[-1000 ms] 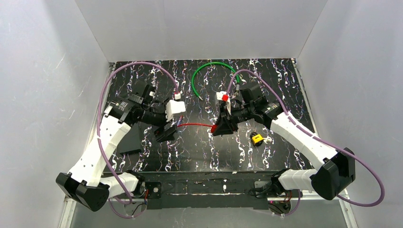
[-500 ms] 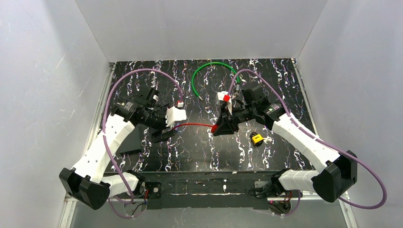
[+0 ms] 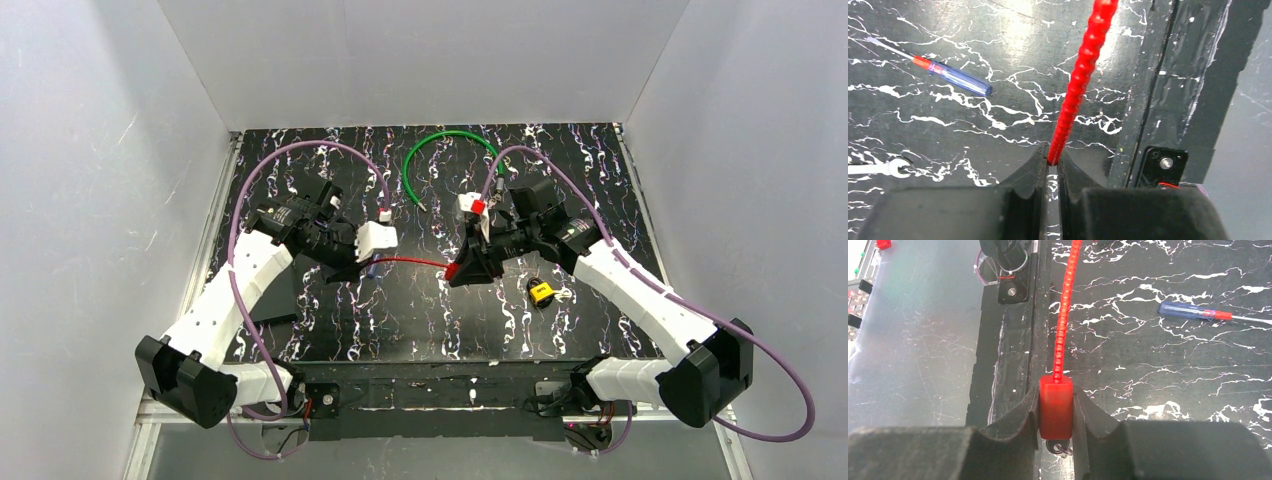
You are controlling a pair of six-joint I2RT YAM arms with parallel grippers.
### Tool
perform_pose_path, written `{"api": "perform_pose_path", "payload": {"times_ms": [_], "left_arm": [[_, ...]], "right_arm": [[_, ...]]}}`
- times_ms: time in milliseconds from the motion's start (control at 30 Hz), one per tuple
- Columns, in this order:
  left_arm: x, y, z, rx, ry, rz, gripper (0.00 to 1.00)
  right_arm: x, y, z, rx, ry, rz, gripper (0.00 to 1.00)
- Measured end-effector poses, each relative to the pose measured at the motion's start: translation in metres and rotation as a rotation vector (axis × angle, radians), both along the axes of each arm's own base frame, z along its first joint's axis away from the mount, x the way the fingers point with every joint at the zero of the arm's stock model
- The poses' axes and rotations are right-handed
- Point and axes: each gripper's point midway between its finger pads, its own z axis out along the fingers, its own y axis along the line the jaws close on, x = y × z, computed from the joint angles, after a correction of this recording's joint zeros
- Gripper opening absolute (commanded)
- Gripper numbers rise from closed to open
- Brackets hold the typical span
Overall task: Lock with the key
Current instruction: Lock the lock.
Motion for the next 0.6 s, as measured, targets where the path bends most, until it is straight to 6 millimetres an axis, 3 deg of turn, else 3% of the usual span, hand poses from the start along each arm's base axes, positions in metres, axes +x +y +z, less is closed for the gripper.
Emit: {"api": "perform_pose_path", "payload": {"times_ms": [133, 300, 467, 600], "left_arm": [[-0.006, -0.008, 0.003, -0.051, 0.037, 0.002, 0.00], [-0.011, -0.039, 0.021, -0.225, 0.136, 0.076, 0.00], [0.015, -0.081, 0.057, -0.480, 0.180, 0.216, 0.00], [0.034, -0.100, 0.086, -0.625, 0.211, 0.316, 0.00]], "right_arm": [[0.003, 0.000, 0.003, 0.007, 0.010, -0.018, 0.01], [0.022, 0.006, 0.012, 0.058, 0.026, -0.088, 0.01], [0.049, 0.022, 0.019, 0.115, 0.062, -0.159, 0.01], [0.067, 0.034, 0.023, 0.161, 0.092, -0.200, 0.01]]}}
